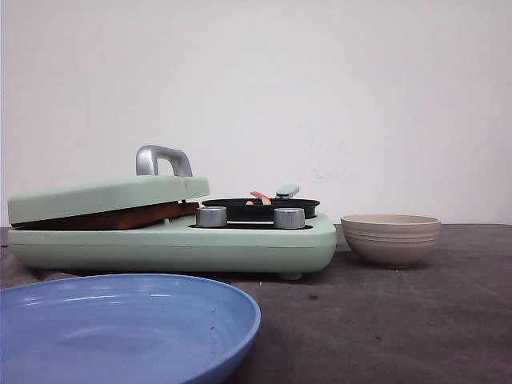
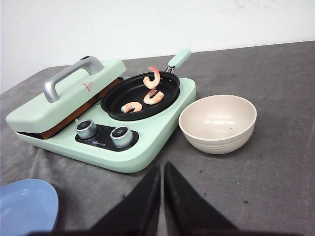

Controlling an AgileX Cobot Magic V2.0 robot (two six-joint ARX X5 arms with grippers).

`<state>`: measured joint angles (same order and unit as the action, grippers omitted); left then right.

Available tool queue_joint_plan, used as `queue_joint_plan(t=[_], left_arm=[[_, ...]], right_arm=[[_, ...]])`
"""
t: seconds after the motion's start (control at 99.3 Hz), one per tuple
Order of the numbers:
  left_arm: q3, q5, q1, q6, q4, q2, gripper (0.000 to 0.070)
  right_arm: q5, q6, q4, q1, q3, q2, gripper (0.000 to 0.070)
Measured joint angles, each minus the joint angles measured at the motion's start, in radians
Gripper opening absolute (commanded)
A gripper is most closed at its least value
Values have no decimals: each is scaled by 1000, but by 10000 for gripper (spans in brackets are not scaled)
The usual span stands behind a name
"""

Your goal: Make breakfast with bread and shrimp

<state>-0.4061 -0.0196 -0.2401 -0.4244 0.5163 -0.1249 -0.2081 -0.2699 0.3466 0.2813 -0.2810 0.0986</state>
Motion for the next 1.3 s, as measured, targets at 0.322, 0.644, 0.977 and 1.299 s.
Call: queue_joint_plan(t=[0.322, 0.644, 0.977, 1.299], left_arm=[[235, -76, 126, 318, -300, 119, 27], [374, 27, 236, 362, -332, 119, 28], [374, 52, 262, 381, -333, 120, 27], [374, 51, 262, 381, -333, 120, 27]], right_arm=[[0, 0, 0, 0, 0, 0, 1], [0, 0, -7, 0, 0, 0, 1], [0, 0, -8, 0, 0, 0, 1], [0, 0, -8, 0, 0, 0, 1]])
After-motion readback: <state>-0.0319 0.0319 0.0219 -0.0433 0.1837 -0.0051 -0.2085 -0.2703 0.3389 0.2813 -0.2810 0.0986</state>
